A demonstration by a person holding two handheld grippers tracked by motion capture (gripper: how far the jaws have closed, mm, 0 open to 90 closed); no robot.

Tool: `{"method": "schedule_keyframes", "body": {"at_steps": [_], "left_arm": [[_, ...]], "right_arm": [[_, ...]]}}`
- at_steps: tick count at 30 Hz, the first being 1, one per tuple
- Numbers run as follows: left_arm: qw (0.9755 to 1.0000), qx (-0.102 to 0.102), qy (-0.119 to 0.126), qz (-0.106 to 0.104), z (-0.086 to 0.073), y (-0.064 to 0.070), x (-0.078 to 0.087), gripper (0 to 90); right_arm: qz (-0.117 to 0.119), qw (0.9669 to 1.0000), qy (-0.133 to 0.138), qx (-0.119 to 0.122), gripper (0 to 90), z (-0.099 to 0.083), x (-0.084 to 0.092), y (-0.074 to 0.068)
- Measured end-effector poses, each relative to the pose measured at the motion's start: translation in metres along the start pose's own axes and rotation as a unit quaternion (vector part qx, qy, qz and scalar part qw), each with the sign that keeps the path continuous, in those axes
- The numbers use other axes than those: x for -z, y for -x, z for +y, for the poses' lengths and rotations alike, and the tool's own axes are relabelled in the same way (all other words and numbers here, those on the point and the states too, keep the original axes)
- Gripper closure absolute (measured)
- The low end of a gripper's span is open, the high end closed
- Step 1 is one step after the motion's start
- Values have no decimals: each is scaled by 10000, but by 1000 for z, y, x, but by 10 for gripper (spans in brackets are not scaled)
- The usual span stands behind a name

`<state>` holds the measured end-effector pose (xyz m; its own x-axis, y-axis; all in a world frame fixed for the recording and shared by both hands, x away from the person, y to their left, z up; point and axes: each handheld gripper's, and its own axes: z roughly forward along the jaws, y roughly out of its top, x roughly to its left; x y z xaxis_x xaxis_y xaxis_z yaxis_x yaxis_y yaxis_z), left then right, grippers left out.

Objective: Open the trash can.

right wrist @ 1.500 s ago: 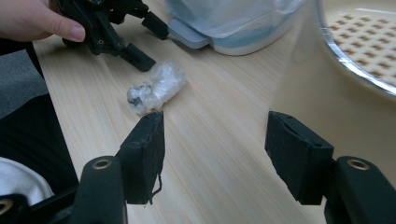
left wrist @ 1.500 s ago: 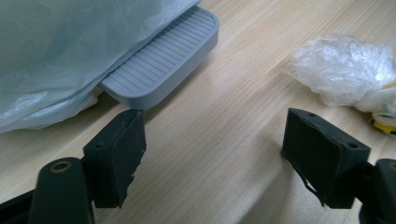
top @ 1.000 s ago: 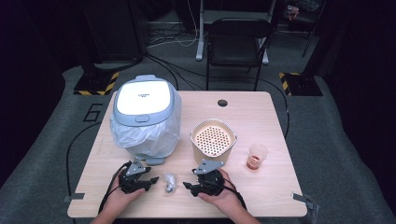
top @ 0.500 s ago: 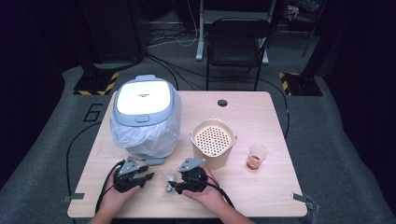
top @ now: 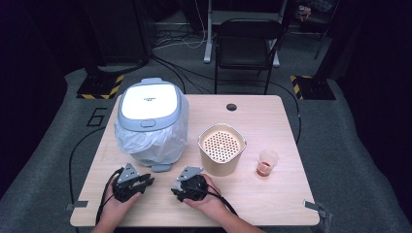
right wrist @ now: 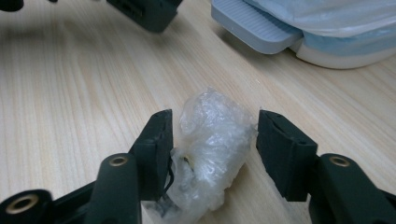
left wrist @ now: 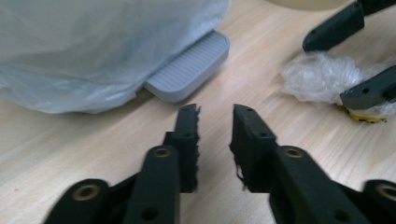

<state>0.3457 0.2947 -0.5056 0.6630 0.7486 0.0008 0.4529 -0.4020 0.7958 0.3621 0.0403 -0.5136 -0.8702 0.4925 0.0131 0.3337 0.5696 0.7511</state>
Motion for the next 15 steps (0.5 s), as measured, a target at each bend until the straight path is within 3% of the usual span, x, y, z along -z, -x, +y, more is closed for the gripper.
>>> {"method": "schedule_keyframes", "body": {"at_steps": [4,6,11,14,15], "left_arm": [[9999,19,144,68,8,5,-4,812],[9998,-148,106,49,15,8,-6,843],[9973,-614,10,396,27,21,-16,900],[9950,-790,-123,592,33,25,-25,900],[9929,-925,-179,726,35,25,-28,900]], "right_arm": [[9,9999,-113,38,537,-4,6,4],[-23,9998,-202,78,548,-6,11,6],[-93,9993,-352,86,570,-10,21,8],[-107,9991,-396,96,579,-12,23,4],[-96,9988,-435,219,581,-13,25,5]]}}
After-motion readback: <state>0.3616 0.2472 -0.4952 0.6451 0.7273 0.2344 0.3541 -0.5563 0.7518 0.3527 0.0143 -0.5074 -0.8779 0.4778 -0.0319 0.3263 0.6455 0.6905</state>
